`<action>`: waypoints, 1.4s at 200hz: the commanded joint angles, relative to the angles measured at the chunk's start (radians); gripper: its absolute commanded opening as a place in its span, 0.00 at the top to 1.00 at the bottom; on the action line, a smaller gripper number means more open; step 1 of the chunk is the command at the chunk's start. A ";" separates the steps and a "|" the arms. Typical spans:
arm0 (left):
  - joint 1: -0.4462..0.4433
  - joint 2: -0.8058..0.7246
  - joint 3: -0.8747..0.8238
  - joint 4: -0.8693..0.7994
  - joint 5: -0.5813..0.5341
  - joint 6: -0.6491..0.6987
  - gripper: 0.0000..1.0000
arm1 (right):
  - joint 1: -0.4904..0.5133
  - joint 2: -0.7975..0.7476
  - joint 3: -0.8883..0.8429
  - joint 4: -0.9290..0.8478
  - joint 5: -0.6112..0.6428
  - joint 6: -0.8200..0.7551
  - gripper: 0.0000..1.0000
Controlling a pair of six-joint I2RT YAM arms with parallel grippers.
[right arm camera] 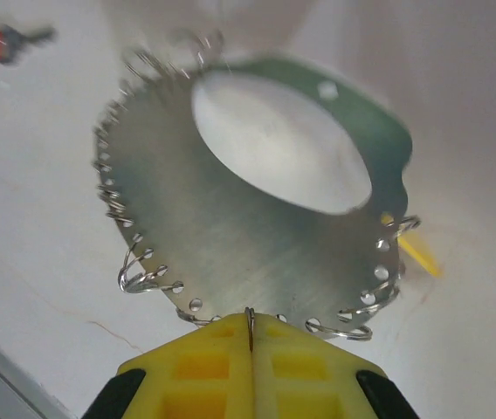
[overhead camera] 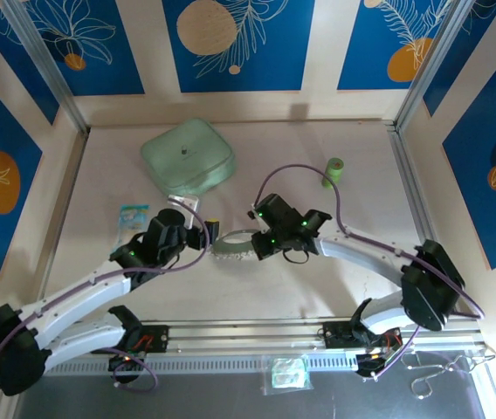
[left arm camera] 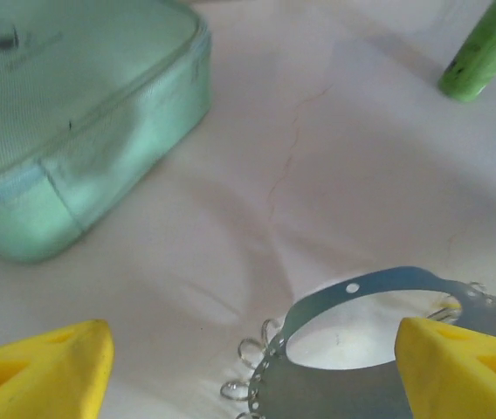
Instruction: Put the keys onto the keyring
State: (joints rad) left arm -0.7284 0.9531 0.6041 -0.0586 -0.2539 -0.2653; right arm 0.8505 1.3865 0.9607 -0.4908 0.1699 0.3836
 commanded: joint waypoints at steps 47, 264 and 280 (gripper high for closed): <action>0.031 0.005 0.223 -0.172 0.203 0.424 0.34 | -0.042 -0.149 -0.061 0.350 -0.117 -0.316 1.00; 0.150 0.058 -0.046 0.255 1.059 0.591 0.69 | -0.117 -0.279 -0.215 0.600 -0.653 -0.646 1.00; 0.150 0.065 -0.050 0.280 1.096 0.573 0.72 | -0.111 -0.282 -0.210 0.571 -0.655 -0.670 1.00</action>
State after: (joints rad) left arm -0.5842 1.0107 0.5671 0.1341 0.7208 0.3202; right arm 0.7273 1.1290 0.7570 0.0753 -0.4461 -0.2222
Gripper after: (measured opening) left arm 0.310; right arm 0.054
